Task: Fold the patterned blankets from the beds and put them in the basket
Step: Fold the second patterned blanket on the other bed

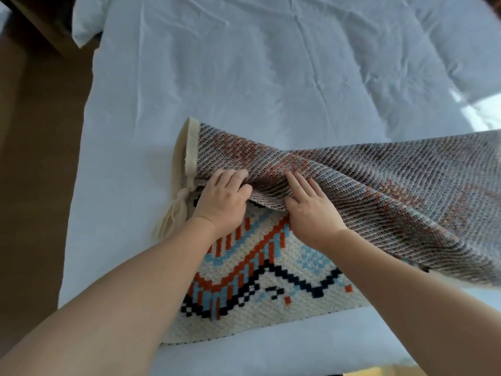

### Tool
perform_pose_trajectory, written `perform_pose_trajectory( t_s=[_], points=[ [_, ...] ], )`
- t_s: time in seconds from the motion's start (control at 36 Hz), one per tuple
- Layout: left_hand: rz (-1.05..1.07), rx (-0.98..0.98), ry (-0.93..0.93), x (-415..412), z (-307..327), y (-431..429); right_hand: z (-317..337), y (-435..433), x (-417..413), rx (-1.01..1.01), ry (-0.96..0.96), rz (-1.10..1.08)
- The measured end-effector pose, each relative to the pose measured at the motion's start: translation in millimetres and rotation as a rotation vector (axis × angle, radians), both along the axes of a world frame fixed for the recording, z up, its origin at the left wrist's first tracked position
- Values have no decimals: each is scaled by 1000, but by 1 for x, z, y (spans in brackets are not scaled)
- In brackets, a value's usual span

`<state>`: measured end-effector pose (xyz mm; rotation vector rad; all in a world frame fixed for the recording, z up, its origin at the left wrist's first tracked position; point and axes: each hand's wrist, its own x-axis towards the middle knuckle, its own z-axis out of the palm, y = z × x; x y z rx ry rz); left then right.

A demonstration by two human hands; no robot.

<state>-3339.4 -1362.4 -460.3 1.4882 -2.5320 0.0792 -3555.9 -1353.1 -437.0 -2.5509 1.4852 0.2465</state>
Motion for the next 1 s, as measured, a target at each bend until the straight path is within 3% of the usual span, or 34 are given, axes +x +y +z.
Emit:
perform_pose_trajectory(
  t_s=[0.19,0.42,0.56,0.69,0.83,1.0],
  points=[
    [23,202,25,15,13,57,14,32,5,184,54,53],
    [188,469,-181,22,19,133,27,80,-4,218,42,153],
    [307,336,-215,32,16,174,16,108,-20,211,50,238],
    [386,443,-193,32,25,204,5,107,-36,45,229,135],
    [345,350,-130,41,18,222,-9,113,-42,90,215,44],
    [379,388,-142,46,9,252,-6,152,-40,175,231,66]
  ],
)
